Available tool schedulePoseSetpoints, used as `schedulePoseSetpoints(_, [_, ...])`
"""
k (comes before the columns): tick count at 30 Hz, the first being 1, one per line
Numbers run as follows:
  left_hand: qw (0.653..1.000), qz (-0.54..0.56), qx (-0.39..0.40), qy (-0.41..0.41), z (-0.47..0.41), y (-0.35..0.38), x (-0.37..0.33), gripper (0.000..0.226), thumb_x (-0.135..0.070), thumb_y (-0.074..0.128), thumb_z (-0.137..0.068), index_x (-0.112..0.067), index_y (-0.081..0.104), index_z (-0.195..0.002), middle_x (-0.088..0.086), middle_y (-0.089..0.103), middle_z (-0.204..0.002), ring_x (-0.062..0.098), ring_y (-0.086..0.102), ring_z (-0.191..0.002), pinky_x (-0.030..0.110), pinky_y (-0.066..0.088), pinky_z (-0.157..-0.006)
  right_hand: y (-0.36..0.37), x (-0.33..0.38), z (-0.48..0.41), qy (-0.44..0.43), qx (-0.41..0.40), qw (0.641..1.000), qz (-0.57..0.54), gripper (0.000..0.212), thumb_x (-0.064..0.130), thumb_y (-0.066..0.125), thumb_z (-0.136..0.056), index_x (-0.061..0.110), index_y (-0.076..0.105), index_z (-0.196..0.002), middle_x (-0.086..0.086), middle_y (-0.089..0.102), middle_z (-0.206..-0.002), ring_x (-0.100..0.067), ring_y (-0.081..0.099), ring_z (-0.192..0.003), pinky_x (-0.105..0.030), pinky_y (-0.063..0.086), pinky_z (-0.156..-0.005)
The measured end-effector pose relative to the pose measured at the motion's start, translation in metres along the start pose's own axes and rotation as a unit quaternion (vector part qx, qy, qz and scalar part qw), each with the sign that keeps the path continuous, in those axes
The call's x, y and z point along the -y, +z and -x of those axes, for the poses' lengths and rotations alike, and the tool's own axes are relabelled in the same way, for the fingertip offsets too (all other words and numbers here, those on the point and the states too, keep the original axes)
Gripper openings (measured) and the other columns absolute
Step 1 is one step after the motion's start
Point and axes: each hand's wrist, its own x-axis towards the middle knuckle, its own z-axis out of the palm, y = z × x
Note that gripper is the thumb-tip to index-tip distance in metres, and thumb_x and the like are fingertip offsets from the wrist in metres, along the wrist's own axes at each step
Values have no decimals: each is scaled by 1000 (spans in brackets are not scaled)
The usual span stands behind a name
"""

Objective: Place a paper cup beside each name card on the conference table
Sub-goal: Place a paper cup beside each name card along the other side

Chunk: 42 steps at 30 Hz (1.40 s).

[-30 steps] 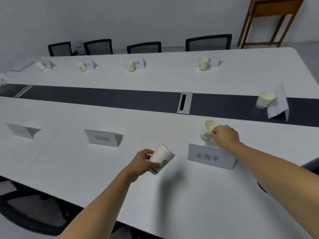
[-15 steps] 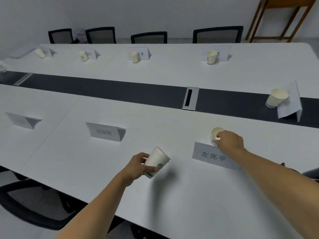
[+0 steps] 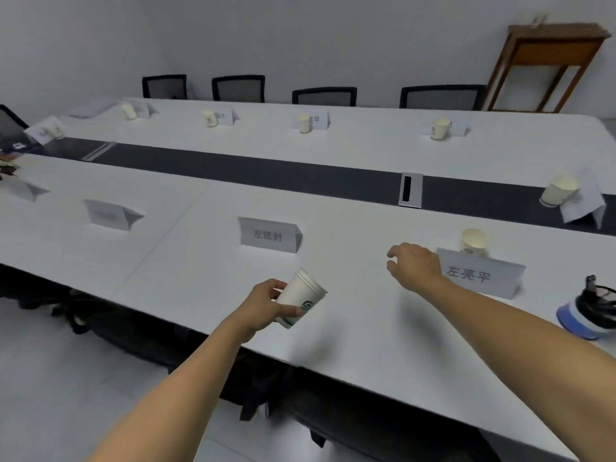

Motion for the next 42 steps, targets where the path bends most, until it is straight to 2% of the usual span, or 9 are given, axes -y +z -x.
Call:
schedulePoseSetpoints(2, [1000,-9,0,10,26,-36,19,66,-24,87,-58,-17,57,-117,11,64,-114,27,65,-100,34,52,-79,7,45,26,-11,-7,1000,-14,33,27,47,-94,22,63,-122,0,63,-125,-25,60,-111,-34,45,-84])
schedulePoseSetpoints(6, [999,-29,-14,16,66,-101,52,71,-29,87,-53,-18,57,-116,10,64,-113,28,66,-101,44,53,-90,10,126,62,-40,-10,999,-22,34,30,46,-95,24,60,-125,2,60,-129,-23,58,-114,-34,45,-88])
schedulePoseSetpoints(11, [999,-25,-31,26,90,-160,72,58,-15,85,-70,-13,55,-120,11,63,-115,25,65,-97,28,50,-69,1,199,77,-83,-31,996,-18,33,32,47,-95,25,61,-124,3,62,-126,-23,60,-110,-34,46,-86])
schedulePoseSetpoints(14, [998,-8,-46,30,91,-194,83,62,-20,87,-65,-15,55,-119,10,64,-114,26,65,-99,30,51,-74,-2,242,71,-109,-36,993,-10,33,34,49,-94,27,61,-123,2,63,-125,-24,62,-106,-34,48,-84])
schedulePoseSetpoints(20, [998,9,-60,21,71,-261,104,75,-33,90,-50,-18,58,-116,10,65,-111,30,66,-100,41,52,-86,9,323,34,-156,-28,987,-27,30,34,53,-92,27,65,-119,3,63,-128,-23,62,-109,-35,49,-85])
schedulePoseSetpoints(25, [996,32,-85,15,38,-339,108,60,-16,86,-69,-12,58,-121,17,65,-113,26,67,-90,28,52,-67,20,402,-18,-217,3,973,-83,26,37,55,-92,30,66,-114,7,70,-110,-14,65,-98,-34,52,-83])
schedulePoseSetpoints(29, [995,48,-90,17,8,-402,103,65,-17,88,-63,-10,60,-121,19,66,-113,33,69,-99,44,58,-87,14,469,-57,-275,47,956,-94,28,39,59,-91,30,65,-117,12,68,-116,-6,65,-90,-30,53,-82])
schedulePoseSetpoints(34, [994,62,-83,17,-25,-461,105,57,-12,86,-70,-10,60,-121,15,66,-108,33,68,-101,46,57,-90,18,538,-87,-324,107,936,-91,31,41,61,-90,32,64,-119,14,65,-123,-4,64,-91,-28,52,-81])
schedulePoseSetpoints(42, [998,61,-7,11,-99,-551,108,64,-14,88,-65,-7,57,-121,26,62,-119,36,68,-103,40,60,-84,39,618,-129,-289,116,943,-119,26,37,56,-94,25,69,-113,8,69,-115,-11,64,-92,-30,51,-78])
